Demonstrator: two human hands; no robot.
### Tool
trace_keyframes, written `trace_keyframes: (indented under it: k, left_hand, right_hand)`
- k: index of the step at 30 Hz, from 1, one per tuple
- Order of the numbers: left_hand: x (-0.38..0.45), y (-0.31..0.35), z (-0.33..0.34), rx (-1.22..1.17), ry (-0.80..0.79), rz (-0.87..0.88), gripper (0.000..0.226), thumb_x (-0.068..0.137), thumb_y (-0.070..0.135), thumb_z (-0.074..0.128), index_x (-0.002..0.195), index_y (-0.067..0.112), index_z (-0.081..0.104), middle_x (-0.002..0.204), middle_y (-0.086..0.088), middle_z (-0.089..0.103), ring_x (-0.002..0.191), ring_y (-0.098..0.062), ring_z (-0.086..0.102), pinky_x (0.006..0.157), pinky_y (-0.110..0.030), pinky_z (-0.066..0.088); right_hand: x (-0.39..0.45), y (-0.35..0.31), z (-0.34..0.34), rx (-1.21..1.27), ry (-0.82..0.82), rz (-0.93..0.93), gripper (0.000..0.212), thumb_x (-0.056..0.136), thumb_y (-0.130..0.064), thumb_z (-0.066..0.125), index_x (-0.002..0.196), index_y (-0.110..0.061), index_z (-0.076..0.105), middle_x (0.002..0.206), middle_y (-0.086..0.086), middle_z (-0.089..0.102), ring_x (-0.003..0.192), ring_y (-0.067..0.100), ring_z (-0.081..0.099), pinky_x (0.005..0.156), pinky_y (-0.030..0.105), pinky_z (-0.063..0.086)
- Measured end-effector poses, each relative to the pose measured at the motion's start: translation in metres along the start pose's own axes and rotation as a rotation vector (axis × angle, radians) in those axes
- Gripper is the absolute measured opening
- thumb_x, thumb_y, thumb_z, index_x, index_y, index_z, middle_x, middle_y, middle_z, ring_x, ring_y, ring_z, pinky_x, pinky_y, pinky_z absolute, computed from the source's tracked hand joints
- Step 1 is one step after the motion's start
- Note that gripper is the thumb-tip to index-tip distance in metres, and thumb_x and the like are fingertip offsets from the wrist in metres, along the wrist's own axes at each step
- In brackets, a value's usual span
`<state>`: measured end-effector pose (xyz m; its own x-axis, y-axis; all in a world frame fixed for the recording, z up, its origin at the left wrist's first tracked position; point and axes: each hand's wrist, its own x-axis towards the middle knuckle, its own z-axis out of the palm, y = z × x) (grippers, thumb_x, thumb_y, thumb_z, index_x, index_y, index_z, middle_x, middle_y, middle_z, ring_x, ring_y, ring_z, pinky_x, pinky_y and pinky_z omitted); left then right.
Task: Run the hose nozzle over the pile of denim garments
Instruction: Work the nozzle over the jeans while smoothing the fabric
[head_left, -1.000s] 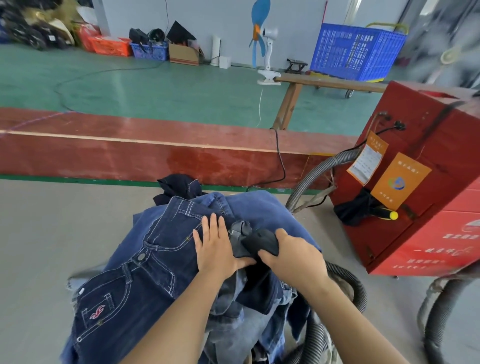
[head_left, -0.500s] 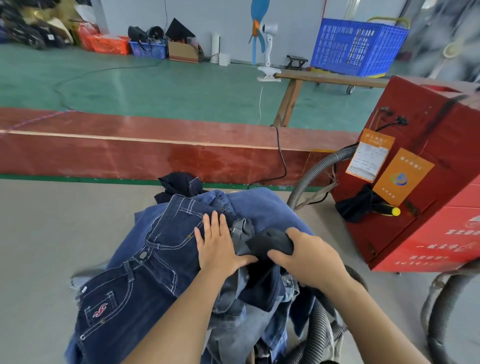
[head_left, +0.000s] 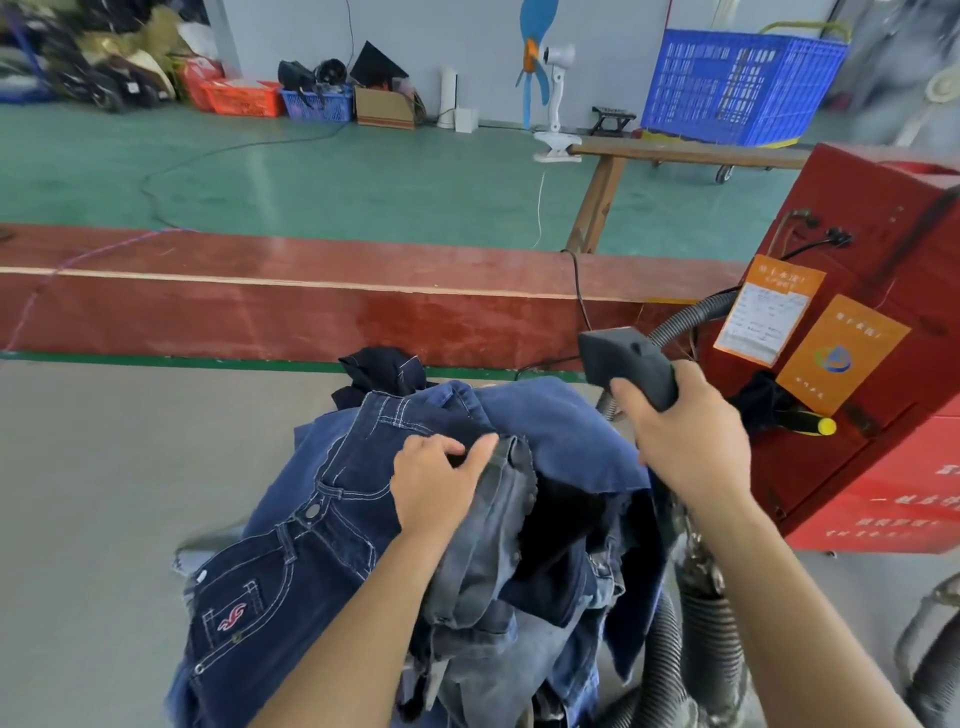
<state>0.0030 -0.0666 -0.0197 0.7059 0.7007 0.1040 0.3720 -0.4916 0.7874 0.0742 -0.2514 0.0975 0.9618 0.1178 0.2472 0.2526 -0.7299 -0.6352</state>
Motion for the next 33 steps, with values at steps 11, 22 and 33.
trace_keyframes:
  k: [11, 22, 33]
  left_hand:
    - [-0.003, 0.019, -0.021, 0.079, 0.07, 0.414, 0.018, 0.076, -0.008, 0.057, 0.078, 0.005, 0.069, 0.085, -0.008, 0.059, 0.066, -0.026, 0.056, 0.059, -0.033, 0.044]
    - [-0.009, -0.011, -0.017, 0.244, 0.021, 0.015, 0.029, 0.088, 0.048, 0.059, 0.086, 0.02, 0.051, 0.096, 0.001, 0.053, 0.096, -0.024, 0.052, 0.083, -0.039, 0.044]
    - [-0.014, -0.017, 0.013, 0.328, -0.055, 0.021, 0.116, 0.07, 0.081, 0.052, 0.153, 0.017, 0.004, 0.16, 0.001, 0.01, 0.148, -0.018, 0.002, 0.115, -0.044, 0.013]
  right_hand:
    - [-0.003, -0.003, -0.007, -0.051, -0.098, -0.024, 0.035, 0.086, -0.052, 0.057, 0.093, -0.019, 0.051, 0.077, 0.001, 0.063, 0.075, 0.028, 0.06, 0.066, 0.037, 0.048]
    - [-0.008, -0.014, -0.002, -0.132, -0.345, -0.16, 0.035, 0.085, -0.052, 0.06, 0.087, -0.018, 0.05, 0.068, -0.002, 0.061, 0.064, 0.019, 0.061, 0.061, 0.033, 0.049]
    - [-0.008, -0.021, 0.002, -0.294, -0.479, -0.3, 0.033, 0.083, -0.054, 0.062, 0.09, -0.023, 0.054, 0.073, -0.004, 0.062, 0.06, 0.015, 0.059, 0.069, 0.036, 0.055]
